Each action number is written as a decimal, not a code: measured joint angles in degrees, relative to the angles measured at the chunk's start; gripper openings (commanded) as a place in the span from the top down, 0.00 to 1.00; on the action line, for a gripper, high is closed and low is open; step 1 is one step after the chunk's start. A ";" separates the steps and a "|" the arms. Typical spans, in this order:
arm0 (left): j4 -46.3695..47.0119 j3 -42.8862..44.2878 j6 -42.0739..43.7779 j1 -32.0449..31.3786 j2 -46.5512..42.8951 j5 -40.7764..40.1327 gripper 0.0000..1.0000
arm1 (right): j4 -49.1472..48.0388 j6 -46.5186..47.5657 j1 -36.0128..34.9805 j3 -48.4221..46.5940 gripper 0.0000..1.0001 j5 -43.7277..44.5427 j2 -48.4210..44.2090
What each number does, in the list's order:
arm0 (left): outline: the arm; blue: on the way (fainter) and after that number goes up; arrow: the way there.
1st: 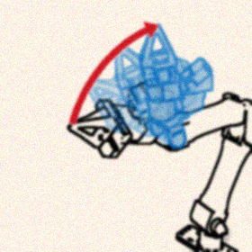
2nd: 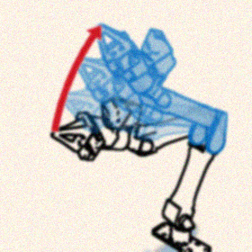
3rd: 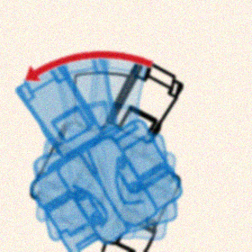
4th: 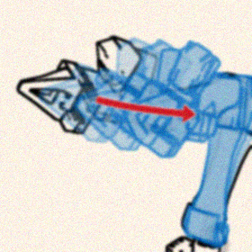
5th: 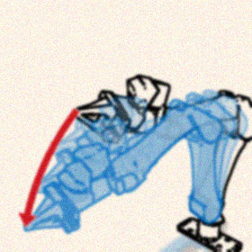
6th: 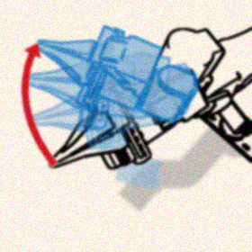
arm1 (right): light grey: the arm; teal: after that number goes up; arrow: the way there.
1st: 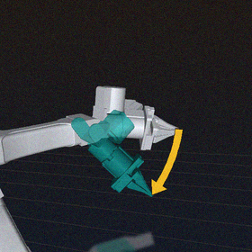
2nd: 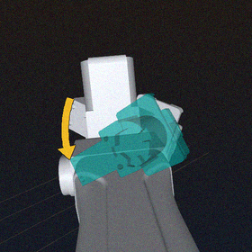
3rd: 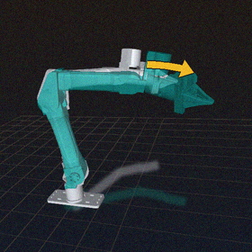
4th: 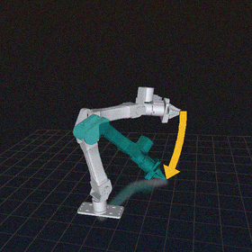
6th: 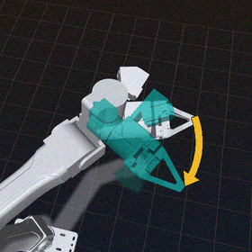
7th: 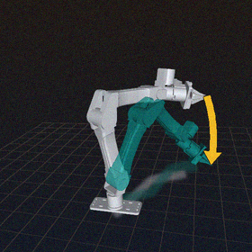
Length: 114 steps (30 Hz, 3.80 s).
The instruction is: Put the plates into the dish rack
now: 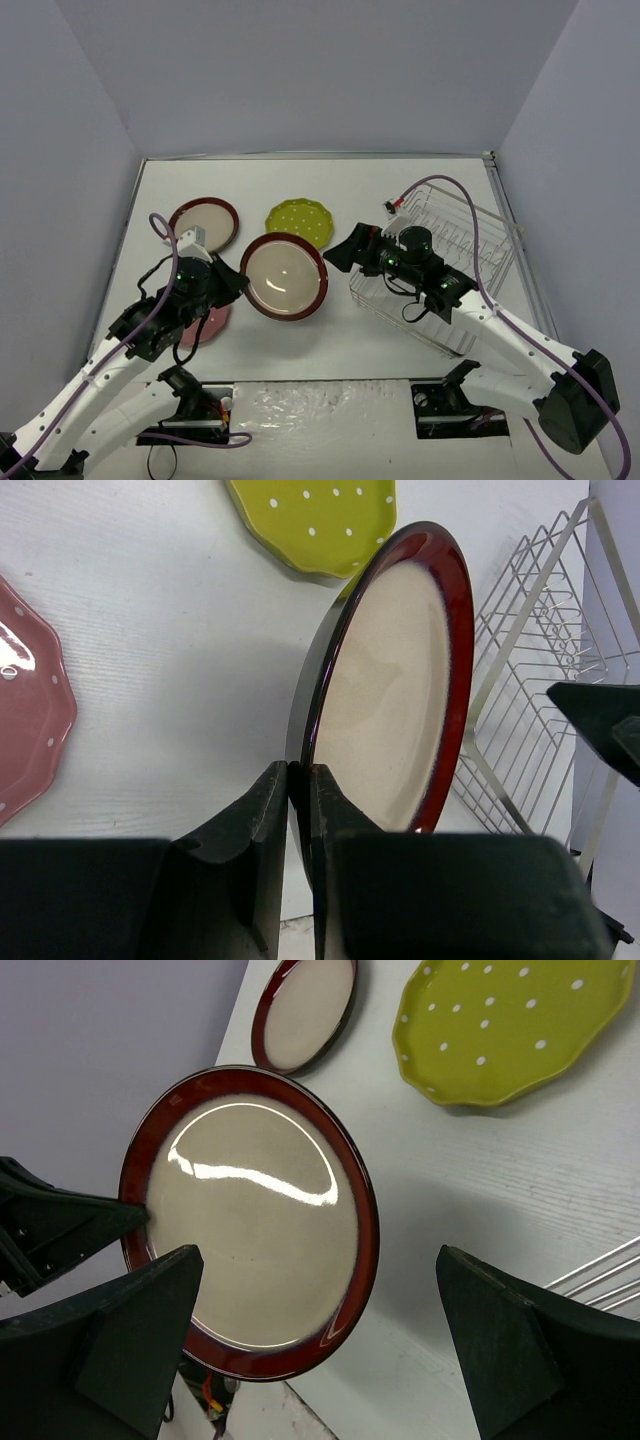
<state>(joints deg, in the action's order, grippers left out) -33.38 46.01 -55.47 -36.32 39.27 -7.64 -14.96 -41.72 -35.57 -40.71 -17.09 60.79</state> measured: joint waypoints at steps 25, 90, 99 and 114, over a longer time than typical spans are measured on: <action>-0.31 4.45 1.11 0.00 0.09 -0.15 1.00 | -26.21 -9.10 -4.42 9.66 0.01 -4.04 11.65; 12.04 8.93 4.05 0.63 10.01 5.76 0.36 | 7.98 0.17 -7.37 -5.87 1.00 11.45 -3.93; 12.00 8.93 4.29 0.63 11.28 3.75 0.36 | 18.64 2.48 -7.58 -14.95 1.00 23.22 -6.05; 8.00 9.31 5.44 0.63 10.63 2.22 0.40 | 49.77 -1.96 -6.88 -34.65 1.00 64.55 -1.82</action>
<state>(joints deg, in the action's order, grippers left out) -25.38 55.32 -50.03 -35.68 49.90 -5.42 34.81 -43.68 -42.45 -75.36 47.46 58.97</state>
